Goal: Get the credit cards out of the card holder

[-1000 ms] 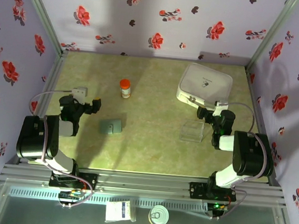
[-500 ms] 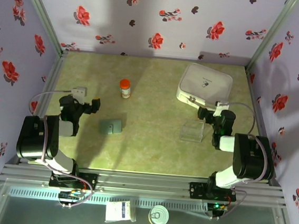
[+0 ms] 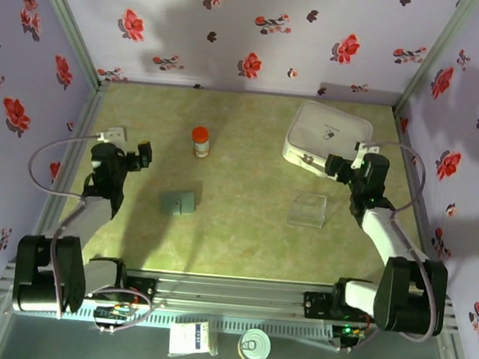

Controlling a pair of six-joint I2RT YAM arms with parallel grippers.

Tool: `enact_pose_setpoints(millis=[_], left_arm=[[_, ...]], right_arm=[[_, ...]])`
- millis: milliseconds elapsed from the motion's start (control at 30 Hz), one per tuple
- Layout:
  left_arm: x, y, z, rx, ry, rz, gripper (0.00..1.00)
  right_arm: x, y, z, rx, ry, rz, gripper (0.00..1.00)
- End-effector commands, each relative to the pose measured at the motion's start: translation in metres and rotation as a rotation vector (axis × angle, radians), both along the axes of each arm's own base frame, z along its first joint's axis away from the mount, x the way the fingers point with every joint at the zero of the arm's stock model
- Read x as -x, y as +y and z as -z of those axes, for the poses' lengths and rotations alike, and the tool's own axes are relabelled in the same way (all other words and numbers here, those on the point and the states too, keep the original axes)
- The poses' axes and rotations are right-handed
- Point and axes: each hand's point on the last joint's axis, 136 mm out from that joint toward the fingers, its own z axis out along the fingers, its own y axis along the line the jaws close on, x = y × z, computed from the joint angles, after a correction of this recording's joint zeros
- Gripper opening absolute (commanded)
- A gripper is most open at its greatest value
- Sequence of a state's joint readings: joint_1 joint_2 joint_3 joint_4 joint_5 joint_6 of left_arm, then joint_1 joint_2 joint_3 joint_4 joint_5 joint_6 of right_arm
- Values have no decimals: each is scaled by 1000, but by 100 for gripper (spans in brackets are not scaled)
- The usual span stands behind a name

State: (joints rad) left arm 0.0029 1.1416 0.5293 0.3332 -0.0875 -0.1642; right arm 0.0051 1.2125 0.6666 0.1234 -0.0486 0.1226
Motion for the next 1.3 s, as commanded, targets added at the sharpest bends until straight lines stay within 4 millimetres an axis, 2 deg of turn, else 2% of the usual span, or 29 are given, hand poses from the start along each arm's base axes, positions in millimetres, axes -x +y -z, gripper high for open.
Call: enact_pose_setpoints(millis=[0, 133, 300, 433, 600, 700, 867, 1267], left_arm=[[25, 12, 11, 106, 198, -141, 100], [38, 3, 4, 205, 328, -152, 100], [47, -16, -15, 256, 407, -63, 100], [56, -26, -23, 237, 474, 10, 100], [68, -31, -22, 190, 560, 84, 100], [69, -28, -15, 153, 536, 96, 100], [66, -25, -17, 167, 529, 84, 100], [65, -16, -15, 192, 528, 53, 100]], right_arm=[[29, 7, 14, -70, 189, 35, 88], [48, 20, 15, -146, 302, 34, 76], [73, 29, 32, -201, 460, 52, 58], [90, 30, 57, -216, 548, 66, 52], [108, 39, 78, -262, 599, 44, 44], [113, 42, 86, -279, 616, 34, 40], [121, 43, 103, -277, 663, 36, 33], [113, 39, 113, -228, 701, 37, 18]])
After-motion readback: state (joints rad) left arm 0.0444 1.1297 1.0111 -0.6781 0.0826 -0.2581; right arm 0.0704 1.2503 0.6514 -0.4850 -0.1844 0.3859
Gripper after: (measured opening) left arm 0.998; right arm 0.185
